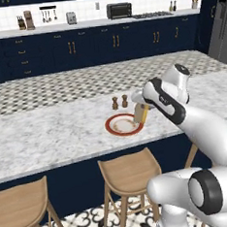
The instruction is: Start the toaster. Once the lever pops up, take the bread to the plate on the dining counter.
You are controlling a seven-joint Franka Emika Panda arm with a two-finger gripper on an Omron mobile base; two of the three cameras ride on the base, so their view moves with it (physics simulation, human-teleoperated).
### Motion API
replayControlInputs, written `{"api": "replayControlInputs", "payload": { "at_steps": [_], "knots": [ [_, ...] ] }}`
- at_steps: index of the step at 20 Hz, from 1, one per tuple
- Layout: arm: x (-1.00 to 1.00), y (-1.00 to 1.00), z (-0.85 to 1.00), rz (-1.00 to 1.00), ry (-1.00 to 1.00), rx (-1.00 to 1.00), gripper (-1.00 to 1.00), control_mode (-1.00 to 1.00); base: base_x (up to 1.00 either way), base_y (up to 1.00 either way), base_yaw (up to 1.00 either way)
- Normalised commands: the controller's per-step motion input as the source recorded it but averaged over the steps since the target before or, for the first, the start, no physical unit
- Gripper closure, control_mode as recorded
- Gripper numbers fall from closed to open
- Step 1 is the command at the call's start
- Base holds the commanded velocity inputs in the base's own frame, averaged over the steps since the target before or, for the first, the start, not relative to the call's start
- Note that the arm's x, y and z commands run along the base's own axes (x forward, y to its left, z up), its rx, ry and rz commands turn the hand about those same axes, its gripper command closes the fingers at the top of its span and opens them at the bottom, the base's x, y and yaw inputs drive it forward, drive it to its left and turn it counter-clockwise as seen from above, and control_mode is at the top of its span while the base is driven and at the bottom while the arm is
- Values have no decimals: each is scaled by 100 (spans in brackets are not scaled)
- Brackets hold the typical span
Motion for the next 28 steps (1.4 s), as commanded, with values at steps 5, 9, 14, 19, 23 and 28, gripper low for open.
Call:
{"api": "replayControlInputs", "payload": {
  "at_steps": [5, 9, 14, 19, 23, 28],
  "knots": [
    [30, 6, -47, 0, 0, 3, 100, -100, 0, 0, 0],
    [44, 26, -10, 0, 0, 1, 100, -100, 0, 0, 0],
    [43, 31, -4, 0, 0, 0, 100, -100, 0, 0, 0],
    [4, 1, -35, 2, 0, 0, 100, -100, 0, 0, 0],
    [14, 0, -28, 0, 0, 0, 100, -100, 0, 0, 0],
    [33, 0, 0, 0, 0, 0, 100, -100, 0, 0, 0]
  ]
}}
